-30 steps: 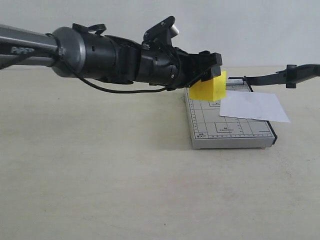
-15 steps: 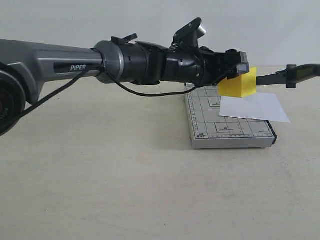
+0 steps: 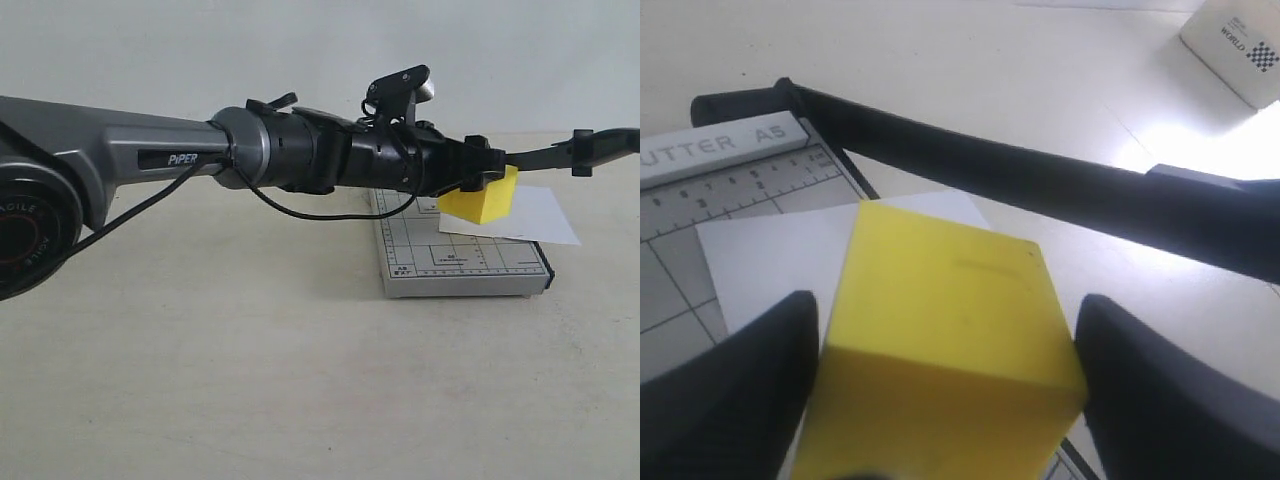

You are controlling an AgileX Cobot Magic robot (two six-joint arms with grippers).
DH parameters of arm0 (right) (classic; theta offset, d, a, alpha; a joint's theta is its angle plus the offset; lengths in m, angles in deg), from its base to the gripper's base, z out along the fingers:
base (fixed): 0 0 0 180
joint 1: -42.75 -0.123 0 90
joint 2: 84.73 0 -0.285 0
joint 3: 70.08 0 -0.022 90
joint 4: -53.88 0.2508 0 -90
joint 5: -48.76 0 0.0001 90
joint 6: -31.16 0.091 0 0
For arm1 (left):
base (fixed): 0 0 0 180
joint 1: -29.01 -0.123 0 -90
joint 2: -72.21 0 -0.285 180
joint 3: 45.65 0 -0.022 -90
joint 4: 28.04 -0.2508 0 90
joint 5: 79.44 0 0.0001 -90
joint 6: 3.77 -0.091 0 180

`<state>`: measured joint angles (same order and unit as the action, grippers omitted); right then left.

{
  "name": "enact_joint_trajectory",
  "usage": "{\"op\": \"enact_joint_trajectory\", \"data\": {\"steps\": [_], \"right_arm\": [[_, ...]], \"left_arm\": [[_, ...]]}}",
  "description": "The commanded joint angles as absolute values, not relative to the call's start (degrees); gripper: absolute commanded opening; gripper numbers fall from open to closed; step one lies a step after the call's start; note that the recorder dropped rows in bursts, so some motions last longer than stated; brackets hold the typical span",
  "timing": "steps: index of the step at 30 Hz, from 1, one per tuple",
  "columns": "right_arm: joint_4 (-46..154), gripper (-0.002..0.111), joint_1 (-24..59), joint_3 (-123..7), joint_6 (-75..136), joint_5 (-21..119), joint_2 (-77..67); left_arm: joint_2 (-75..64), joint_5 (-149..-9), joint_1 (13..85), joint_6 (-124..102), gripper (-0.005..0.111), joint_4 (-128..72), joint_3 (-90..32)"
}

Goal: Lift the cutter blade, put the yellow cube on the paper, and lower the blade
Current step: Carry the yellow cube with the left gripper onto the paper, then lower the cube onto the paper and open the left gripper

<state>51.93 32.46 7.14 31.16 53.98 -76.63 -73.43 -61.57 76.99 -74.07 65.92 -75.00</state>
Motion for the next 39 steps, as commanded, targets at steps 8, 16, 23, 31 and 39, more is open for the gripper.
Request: {"op": "enact_joint_trajectory", "data": {"steps": [8, 16, 23, 31, 39], "right_arm": [[52.1, 0.0, 32.3, 7.1, 31.2, 53.5, -76.9], [52.1, 0.0, 32.3, 7.1, 31.2, 53.5, -76.9], [52.1, 0.0, 32.3, 7.1, 31.2, 53.5, -76.9], [52.1, 0.0, 32.3, 7.1, 31.2, 53.5, -76.9], [52.1, 0.0, 32.3, 7.1, 31.2, 53.5, -76.9]], "left_arm": [[-73.7, -62.1, 77.5, -75.8, 0.004, 64.2, -75.5], [-73.7, -62.0, 77.5, -75.8, 0.005, 64.2, -75.5], [-73.7, -62.1, 77.5, -75.8, 0.036, 63.9, -75.5], [-73.7, -61.4, 77.5, -75.8, 0.056, 63.9, -75.5], [-73.7, -61.4, 77.5, -75.6, 0.069, 63.9, -75.5]]}}
